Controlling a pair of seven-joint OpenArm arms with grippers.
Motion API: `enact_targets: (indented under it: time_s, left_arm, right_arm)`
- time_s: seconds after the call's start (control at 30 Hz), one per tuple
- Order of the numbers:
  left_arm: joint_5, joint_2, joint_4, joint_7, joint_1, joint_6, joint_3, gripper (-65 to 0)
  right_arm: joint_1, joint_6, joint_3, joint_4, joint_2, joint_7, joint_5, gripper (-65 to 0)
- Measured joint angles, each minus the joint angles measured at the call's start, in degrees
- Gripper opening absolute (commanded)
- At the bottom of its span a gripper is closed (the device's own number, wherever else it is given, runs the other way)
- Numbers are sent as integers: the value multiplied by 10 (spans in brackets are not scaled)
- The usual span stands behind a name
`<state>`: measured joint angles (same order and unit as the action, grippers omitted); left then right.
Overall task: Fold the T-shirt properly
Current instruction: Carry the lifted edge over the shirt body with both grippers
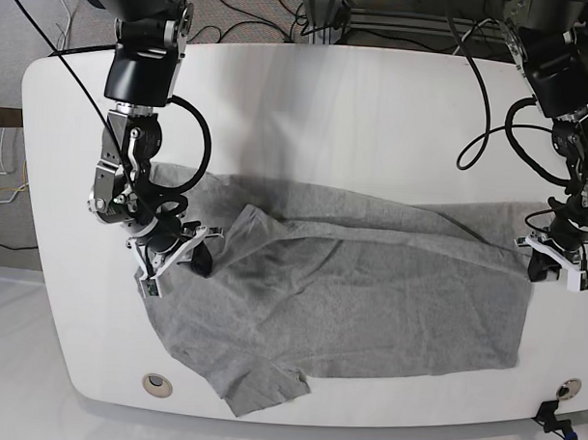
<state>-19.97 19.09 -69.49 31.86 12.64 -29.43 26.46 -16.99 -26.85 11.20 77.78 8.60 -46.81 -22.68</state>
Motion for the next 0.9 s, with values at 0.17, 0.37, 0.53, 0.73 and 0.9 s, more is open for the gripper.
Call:
enact_targets:
  time_s: [0.17,0.37,0.53,0.73,0.9]
  left_arm:
    - [28,-3,72,-19,21,2,-1,-650]
    - [76,-3,93,-59,24,0,-2,-650]
    - [97,-3,93,-80,25,-1,-2,-650]
    - [116,-3,93,-88,24,-1,-2,-575]
    - [120,-3,93,-89,25,21,-2,-373]
  right_arm:
    - [-25,0,0,-46,6,6,1,-650]
    - [-33,0,0,-85,7,33,2,-650]
    - [-35,-1,0,-111,6,63,28,-650]
    - [-36,0,0,-123,5,80,67,-528]
    - [-36,0,0,-126,7,83,81,-238]
